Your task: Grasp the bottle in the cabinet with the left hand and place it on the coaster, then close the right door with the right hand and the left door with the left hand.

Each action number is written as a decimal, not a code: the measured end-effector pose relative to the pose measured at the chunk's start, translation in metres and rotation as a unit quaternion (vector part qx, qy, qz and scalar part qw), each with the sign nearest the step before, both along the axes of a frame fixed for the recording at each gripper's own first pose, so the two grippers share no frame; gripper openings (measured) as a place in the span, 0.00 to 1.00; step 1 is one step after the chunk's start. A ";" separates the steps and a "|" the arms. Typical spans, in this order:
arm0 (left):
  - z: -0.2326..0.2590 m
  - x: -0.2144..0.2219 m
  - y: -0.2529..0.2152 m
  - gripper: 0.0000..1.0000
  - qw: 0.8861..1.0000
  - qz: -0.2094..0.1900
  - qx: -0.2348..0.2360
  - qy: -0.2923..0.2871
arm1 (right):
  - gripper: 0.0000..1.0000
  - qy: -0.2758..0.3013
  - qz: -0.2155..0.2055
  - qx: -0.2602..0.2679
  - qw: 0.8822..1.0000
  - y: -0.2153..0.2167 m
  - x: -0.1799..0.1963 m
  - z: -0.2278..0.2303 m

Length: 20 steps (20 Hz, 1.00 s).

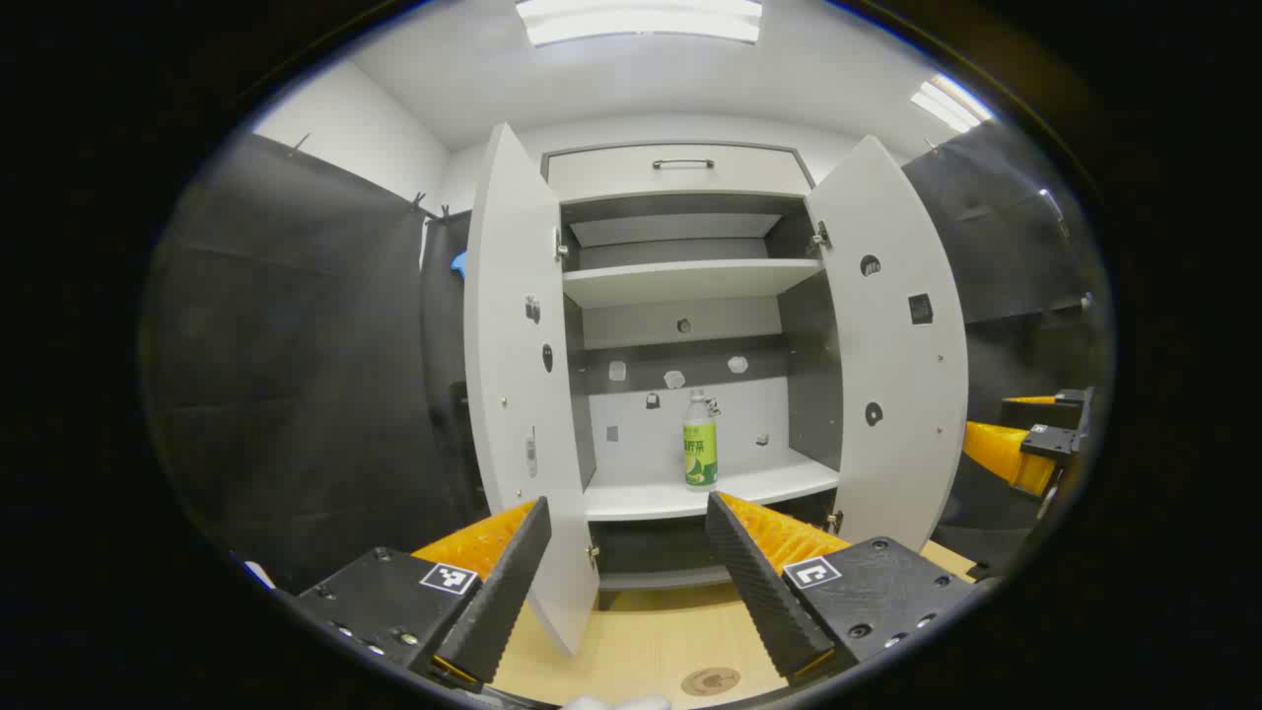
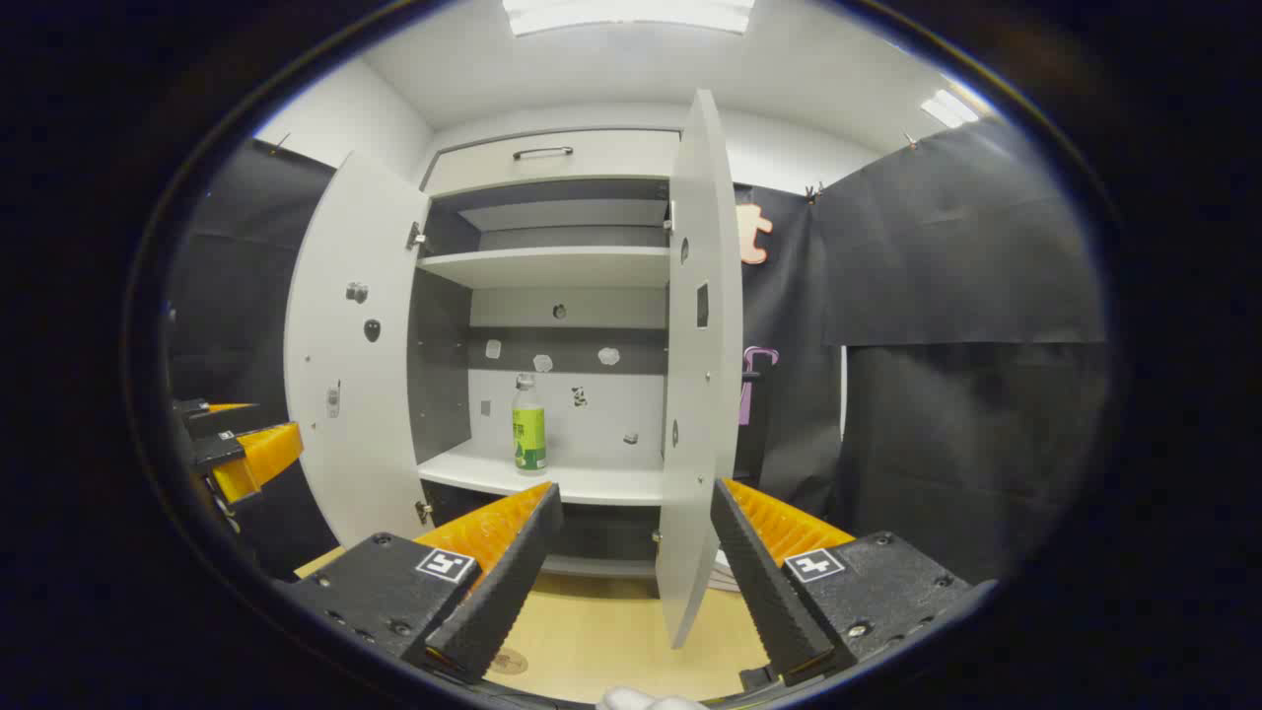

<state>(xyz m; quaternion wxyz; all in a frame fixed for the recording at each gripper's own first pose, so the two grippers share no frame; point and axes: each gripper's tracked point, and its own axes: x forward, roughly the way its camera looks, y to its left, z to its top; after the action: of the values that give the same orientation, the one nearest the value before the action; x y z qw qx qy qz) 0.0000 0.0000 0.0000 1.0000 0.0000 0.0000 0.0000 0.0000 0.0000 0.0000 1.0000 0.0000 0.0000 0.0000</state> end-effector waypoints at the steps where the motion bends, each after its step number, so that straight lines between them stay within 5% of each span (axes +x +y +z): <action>1: 0.000 0.001 0.000 0.97 1.000 0.001 -0.001 0.000 | 0.99 0.000 0.000 0.000 1.000 0.000 0.000 0.000; 14: -0.003 0.017 0.004 0.97 1.000 0.002 0.003 0.002 | 0.99 0.004 0.006 -0.002 1.000 0.005 0.011 0.001; 20: -0.003 0.062 -0.008 0.98 1.000 -0.019 0.006 -0.003 | 1.00 0.013 0.008 -0.004 1.000 0.006 0.023 0.000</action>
<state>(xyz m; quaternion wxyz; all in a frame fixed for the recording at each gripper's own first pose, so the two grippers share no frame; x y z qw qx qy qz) 0.0622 -0.0084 -0.0032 0.9998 0.0055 -0.0030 -0.0192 0.0233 0.0064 0.0001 0.9999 -0.0043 0.0132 0.0075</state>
